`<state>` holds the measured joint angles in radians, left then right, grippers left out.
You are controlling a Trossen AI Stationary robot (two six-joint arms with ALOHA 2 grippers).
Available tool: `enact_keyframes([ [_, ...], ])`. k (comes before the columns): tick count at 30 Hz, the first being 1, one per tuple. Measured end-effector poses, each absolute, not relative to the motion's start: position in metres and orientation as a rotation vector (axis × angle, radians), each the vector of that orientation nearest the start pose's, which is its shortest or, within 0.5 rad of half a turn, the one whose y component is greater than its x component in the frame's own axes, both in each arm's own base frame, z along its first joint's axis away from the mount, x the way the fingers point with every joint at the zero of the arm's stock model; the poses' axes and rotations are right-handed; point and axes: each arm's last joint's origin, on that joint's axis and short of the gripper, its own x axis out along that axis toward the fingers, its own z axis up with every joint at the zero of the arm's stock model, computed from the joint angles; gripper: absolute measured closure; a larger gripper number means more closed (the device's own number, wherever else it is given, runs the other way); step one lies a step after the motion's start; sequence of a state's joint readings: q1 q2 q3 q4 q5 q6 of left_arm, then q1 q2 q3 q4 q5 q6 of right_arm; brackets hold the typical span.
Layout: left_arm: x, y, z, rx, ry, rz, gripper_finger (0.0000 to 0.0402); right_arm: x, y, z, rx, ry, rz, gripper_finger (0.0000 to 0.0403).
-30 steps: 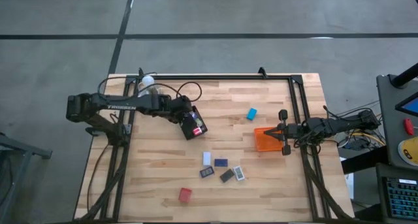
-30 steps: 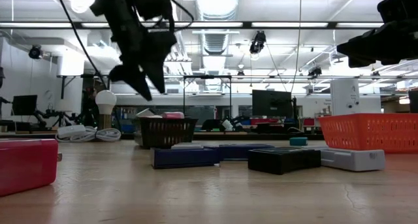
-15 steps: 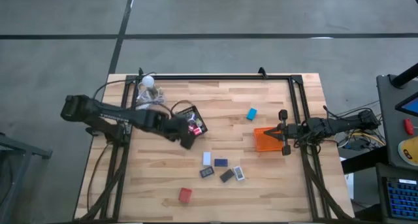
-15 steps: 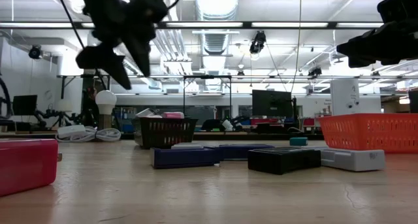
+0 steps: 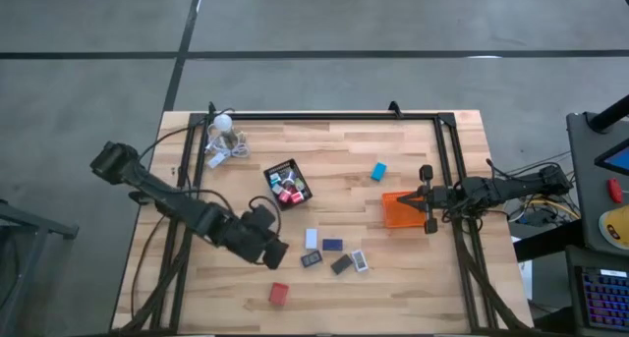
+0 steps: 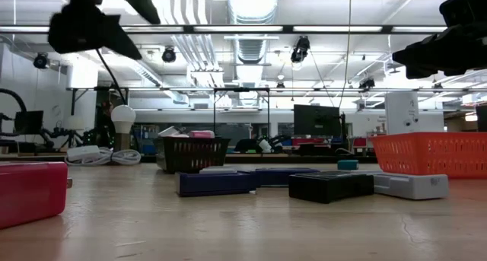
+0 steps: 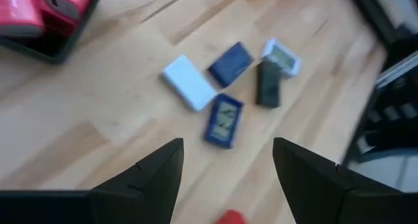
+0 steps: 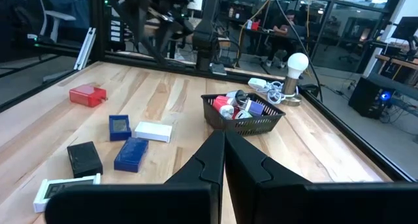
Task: Pick & Place Office items
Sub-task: Put the red charger adapter in the black bin
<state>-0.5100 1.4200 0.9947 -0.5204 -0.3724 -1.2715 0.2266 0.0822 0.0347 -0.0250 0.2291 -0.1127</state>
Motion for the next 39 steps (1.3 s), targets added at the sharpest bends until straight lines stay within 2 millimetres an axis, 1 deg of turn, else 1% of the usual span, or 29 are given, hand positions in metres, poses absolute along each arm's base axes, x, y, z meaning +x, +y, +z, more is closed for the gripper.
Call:
enact_keyframes([
  [3,0.252,-0.139,0.241,-0.864,0.732,0.431,0.0161,0.099,0.016,0.167,-0.129,0.071,0.001,0.0394],
  [7,0.253,-0.150,0.229,-1.027,0.726,0.514,0.0160,0.099,0.016,0.167,-0.129,0.070,0.002,0.0394],
  [11,0.256,-0.165,0.211,-1.195,0.803,0.597,0.0160,0.099,0.016,0.167,-0.129,0.070,0.002,0.0394],
  [14,0.263,-0.178,0.202,-1.270,0.871,0.632,0.0160,0.099,0.016,0.167,-0.129,0.070,0.001,0.0394],
  [17,0.274,-0.190,0.199,-1.287,0.934,0.654,0.0159,0.099,0.016,0.167,-0.129,0.070,0.002,0.0394],
  [20,0.285,-0.202,0.196,-1.294,1.031,0.716,0.0160,0.099,0.016,0.167,-0.129,0.070,0.002,0.0394],
  [25,0.306,-0.221,0.201,-1.243,1.198,0.774,0.0160,0.099,0.016,0.167,-0.129,0.070,0.002,0.0394],
  [29,0.317,-0.232,0.199,-1.164,1.331,0.770,0.0160,0.099,0.016,0.167,-0.129,0.070,0.002,0.0394],
  [33,0.322,-0.237,0.193,-1.125,1.371,0.756,0.0160,0.099,0.016,0.167,-0.129,0.070,0.001,0.0394],
  [39,0.318,-0.232,0.181,-1.133,1.377,0.836,0.0161,0.099,0.016,0.167,-0.129,0.070,0.002,0.0394],
])
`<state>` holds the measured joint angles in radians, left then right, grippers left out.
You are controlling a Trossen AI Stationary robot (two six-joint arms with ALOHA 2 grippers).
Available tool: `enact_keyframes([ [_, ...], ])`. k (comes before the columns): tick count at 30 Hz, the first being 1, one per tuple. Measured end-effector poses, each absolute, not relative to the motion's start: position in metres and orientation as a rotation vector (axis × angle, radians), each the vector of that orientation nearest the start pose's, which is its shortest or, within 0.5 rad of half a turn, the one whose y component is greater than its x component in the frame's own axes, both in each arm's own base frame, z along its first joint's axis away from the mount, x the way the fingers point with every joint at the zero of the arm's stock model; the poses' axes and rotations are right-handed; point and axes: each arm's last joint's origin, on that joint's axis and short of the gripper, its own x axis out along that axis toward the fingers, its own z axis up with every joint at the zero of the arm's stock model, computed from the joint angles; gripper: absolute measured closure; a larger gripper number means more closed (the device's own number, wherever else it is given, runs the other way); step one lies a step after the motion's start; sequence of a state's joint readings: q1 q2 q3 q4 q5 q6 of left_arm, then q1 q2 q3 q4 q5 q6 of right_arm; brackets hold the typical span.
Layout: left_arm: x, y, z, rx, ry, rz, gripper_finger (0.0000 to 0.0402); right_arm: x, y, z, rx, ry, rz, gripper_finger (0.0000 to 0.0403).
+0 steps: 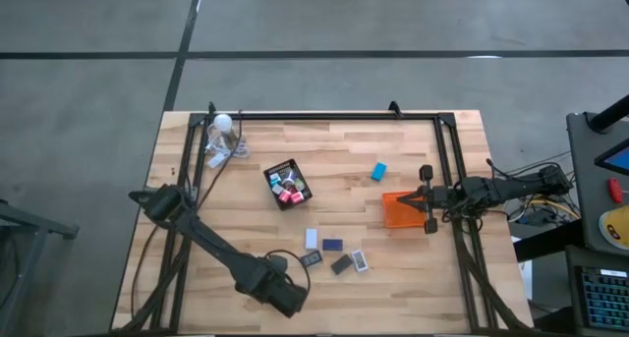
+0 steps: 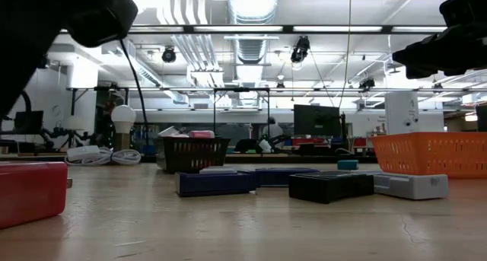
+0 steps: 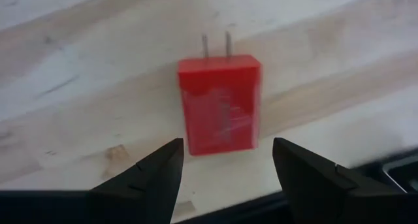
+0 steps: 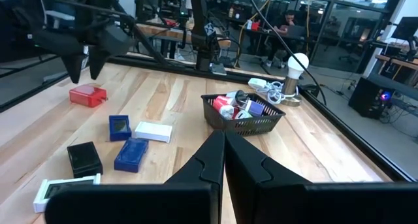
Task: Pick & Place Office items
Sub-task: Put the red charger adapter in the black bin
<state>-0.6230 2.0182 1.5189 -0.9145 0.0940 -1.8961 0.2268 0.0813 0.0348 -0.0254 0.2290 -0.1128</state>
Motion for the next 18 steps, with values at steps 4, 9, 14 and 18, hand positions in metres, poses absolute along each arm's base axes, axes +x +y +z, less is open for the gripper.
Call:
enact_keyframes([
  [4,0.319,-0.226,0.178,-1.136,1.369,0.854,0.0161,0.099,0.016,0.167,-0.129,0.070,0.001,0.0394],
  [9,0.322,-0.222,0.175,-1.150,1.356,0.846,0.0161,0.099,0.016,0.167,-0.129,0.070,0.002,0.0394],
  [14,0.321,-0.218,0.169,-1.146,1.362,0.870,0.0161,0.099,0.016,0.167,-0.129,0.070,0.002,0.0394],
  [18,0.321,-0.216,0.166,-1.159,1.366,0.872,0.0161,0.099,0.016,0.167,-0.129,0.070,0.002,0.0394],
])
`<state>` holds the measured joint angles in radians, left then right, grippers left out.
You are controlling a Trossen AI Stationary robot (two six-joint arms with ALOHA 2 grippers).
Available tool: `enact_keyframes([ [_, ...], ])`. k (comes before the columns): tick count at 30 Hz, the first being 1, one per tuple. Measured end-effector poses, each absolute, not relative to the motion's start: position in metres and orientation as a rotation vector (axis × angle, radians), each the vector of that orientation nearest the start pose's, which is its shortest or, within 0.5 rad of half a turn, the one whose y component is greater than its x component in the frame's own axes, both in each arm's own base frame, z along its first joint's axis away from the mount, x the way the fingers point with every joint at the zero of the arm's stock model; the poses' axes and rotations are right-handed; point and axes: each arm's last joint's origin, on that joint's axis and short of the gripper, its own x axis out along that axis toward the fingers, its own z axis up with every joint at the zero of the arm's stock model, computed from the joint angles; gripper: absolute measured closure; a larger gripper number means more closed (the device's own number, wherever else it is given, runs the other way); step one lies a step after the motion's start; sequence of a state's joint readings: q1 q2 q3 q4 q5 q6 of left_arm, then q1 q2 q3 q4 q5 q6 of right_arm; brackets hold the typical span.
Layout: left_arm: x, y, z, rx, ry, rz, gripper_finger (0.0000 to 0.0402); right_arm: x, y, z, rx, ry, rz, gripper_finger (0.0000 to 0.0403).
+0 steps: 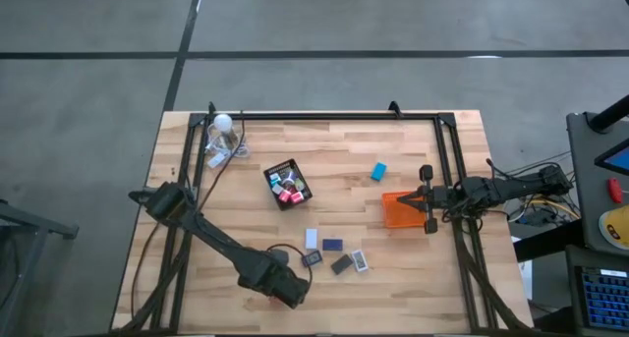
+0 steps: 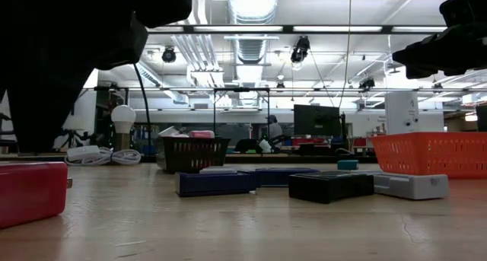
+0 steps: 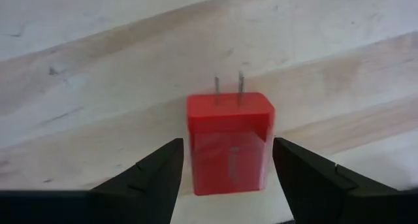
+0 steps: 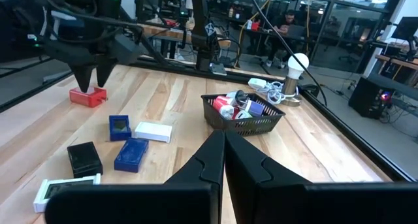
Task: Pick & Place Office items
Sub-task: Put the red charger adapter in the black bin
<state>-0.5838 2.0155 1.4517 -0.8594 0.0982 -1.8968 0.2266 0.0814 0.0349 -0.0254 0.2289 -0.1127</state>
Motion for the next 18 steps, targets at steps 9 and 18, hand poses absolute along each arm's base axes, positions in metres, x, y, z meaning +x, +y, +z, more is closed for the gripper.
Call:
enact_keyframes([
  [9,0.323,-0.216,0.166,-1.171,1.360,0.858,0.0161,0.099,0.016,0.167,-0.129,0.070,0.002,0.0394],
  [18,0.321,-0.215,0.156,-1.191,1.364,0.863,0.0160,0.099,0.016,0.167,-0.129,0.070,0.002,0.0394],
])
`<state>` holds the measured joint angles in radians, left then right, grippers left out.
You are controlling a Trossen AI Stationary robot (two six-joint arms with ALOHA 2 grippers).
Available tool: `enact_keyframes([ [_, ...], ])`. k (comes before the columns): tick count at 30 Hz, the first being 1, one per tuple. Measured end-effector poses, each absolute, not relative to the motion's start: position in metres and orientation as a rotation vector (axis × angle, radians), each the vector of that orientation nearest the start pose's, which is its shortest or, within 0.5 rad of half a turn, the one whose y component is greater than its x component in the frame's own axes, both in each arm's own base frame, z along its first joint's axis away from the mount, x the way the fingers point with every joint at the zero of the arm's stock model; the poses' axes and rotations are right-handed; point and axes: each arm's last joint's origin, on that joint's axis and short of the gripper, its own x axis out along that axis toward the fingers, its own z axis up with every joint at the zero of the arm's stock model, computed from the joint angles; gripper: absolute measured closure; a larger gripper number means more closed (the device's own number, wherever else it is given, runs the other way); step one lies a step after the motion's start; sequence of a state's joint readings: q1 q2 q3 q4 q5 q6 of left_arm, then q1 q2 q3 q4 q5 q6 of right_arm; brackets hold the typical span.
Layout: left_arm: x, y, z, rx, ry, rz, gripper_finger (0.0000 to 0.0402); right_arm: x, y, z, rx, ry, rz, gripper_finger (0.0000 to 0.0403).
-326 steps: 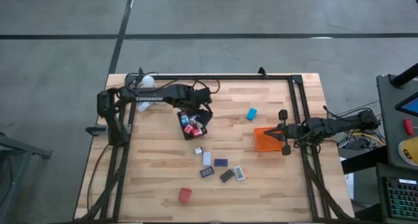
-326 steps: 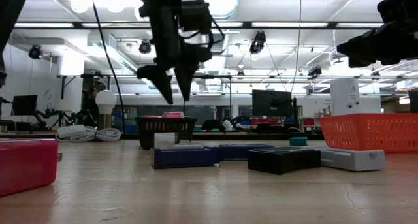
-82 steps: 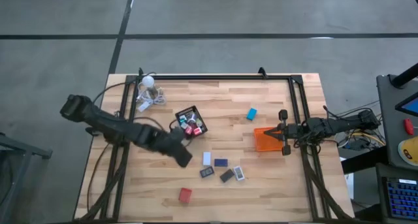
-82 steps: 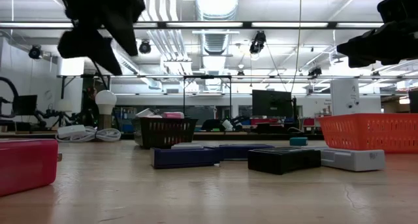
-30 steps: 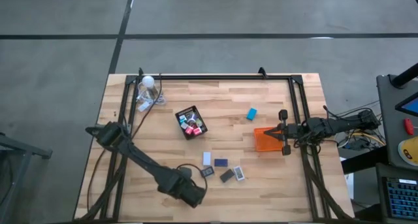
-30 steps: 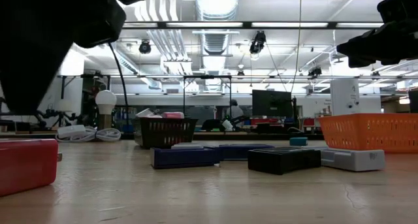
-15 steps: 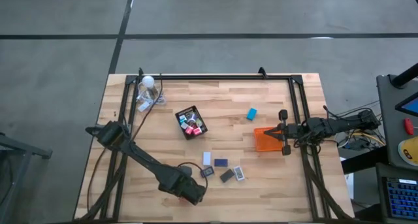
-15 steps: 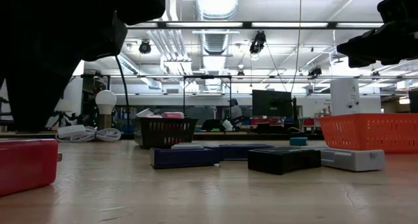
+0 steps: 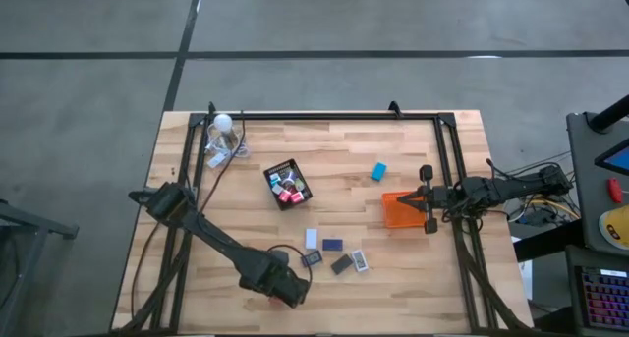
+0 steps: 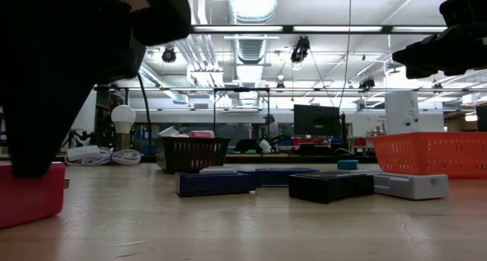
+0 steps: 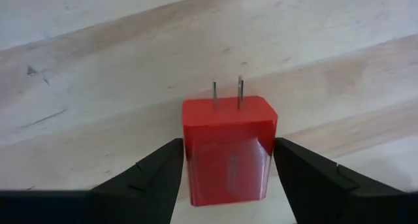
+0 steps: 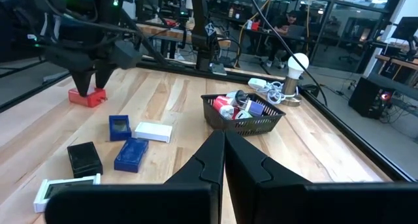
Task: Pick & Place Office items
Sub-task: Put the red charger adapter in the black bin
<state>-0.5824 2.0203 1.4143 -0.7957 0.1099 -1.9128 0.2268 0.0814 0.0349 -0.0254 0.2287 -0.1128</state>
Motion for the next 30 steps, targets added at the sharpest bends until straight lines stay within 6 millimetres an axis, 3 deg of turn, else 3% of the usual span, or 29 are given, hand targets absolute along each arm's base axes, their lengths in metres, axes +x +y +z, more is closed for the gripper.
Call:
enact_keyframes([
  [30,0.317,-0.209,0.136,-1.269,1.380,0.866,0.0160,0.099,0.016,0.167,-0.129,0.070,0.002,0.0394],
])
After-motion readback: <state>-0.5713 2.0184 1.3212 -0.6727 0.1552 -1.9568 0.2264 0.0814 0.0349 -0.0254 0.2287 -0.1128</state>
